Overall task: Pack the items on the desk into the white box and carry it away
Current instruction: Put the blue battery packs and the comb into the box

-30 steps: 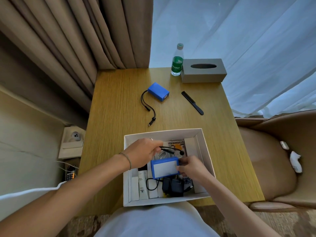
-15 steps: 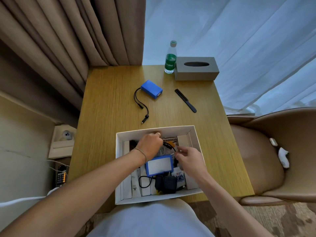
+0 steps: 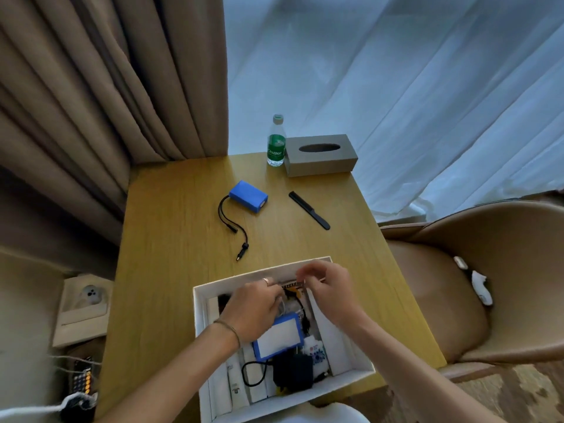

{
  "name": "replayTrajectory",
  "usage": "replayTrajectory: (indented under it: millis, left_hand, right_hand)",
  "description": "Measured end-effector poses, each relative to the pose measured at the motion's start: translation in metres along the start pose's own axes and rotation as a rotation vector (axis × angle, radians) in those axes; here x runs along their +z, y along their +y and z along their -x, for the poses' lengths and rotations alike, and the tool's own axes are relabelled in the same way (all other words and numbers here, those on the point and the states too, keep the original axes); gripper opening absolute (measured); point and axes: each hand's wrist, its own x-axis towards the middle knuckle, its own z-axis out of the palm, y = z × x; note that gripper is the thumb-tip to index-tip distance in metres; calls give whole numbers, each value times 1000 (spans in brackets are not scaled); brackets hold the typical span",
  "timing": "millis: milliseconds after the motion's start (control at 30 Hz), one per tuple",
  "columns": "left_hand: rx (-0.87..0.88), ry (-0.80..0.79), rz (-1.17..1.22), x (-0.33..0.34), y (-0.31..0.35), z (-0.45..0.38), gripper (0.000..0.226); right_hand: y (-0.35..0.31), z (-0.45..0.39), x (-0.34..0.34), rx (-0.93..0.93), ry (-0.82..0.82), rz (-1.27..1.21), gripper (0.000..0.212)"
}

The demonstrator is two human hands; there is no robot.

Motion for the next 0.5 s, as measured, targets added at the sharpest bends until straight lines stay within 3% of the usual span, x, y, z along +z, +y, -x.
replayTrajectory:
  millis: [100, 233, 400, 500]
  left_hand:
    - [-37, 137, 71, -24, -2, 1, 20]
    - [-238, 294, 175, -47, -20, -10, 18]
    - [-531, 240, 208, -57, -48, -29, 28]
    - [-644, 211, 240, -60, -59, -39, 30]
  right_hand:
    - [-18, -28, 2, -64, -5, -8, 30]
    - [-38, -80, 11, -82, 4, -22, 26]
    - [-45, -156, 34, -73, 39, 106, 18]
    - [-41, -197, 54, -37, 25, 179, 24]
